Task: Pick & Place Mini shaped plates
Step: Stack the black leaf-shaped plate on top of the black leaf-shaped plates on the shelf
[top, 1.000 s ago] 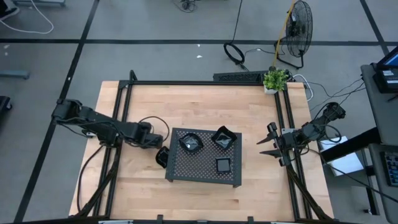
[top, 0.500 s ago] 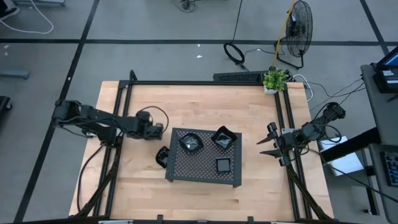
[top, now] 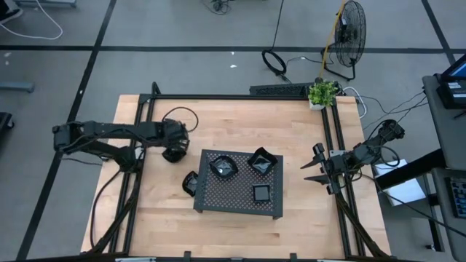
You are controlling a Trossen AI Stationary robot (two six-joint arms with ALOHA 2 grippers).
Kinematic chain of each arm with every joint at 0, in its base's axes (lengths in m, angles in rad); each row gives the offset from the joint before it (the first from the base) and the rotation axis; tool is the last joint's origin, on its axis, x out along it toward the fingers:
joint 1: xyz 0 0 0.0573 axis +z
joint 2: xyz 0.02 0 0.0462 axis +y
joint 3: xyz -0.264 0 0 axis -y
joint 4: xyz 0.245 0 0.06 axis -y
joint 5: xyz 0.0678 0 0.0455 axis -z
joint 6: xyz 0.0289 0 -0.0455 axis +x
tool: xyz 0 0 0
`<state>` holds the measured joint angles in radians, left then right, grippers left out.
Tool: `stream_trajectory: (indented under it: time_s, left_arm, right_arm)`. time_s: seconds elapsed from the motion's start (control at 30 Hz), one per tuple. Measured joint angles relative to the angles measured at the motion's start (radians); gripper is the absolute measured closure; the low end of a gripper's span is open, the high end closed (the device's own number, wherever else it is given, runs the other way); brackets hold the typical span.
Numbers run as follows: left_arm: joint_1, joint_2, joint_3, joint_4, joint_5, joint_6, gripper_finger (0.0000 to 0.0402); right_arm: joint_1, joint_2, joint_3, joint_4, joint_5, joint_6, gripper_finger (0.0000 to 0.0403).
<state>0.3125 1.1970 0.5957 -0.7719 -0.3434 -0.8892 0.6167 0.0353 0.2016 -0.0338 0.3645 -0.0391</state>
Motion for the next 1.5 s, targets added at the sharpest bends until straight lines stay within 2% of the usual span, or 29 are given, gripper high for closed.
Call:
stream_trajectory:
  time_s: [0.13, 0.33, 0.47, 0.63, 0.8, 1.0, 1.5]
  left_arm:
    - [0.059, -0.048, 0.000, 0.016, 0.118, 0.104, 0.0345]
    - [0.149, -0.073, 0.000, -0.001, 0.278, 0.312, 0.0263]
    - [0.210, -0.071, -0.001, -0.052, 0.318, 0.400, 0.0216]
    - [0.255, -0.071, -0.036, -0.056, 0.347, 0.414, 0.0200]
    - [0.258, -0.071, -0.072, -0.036, 0.416, 0.423, 0.0215]
    - [0.258, -0.071, -0.086, -0.032, 0.418, 0.416, 0.0253]
    - [0.259, -0.071, -0.086, -0.011, 0.422, 0.329, 0.0393]
  right_arm:
    - [0.000, 0.000, 0.000, 0.000, 0.000, 0.000, 0.0238]
    - [0.000, 0.000, 0.000, 0.000, 0.000, 0.000, 0.0238]
    - [0.000, 0.000, 0.000, 0.000, 0.000, 0.000, 0.0238]
    - [0.000, 0.000, 0.000, 0.000, 0.000, 0.000, 0.0238]
    - [0.000, 0.000, 0.000, 0.000, 0.000, 0.000, 0.0238]
    - [0.000, 0.000, 0.000, 0.000, 0.000, 0.000, 0.0238]
    - [0.000, 0.000, 0.000, 0.000, 0.000, 0.000, 0.0238]
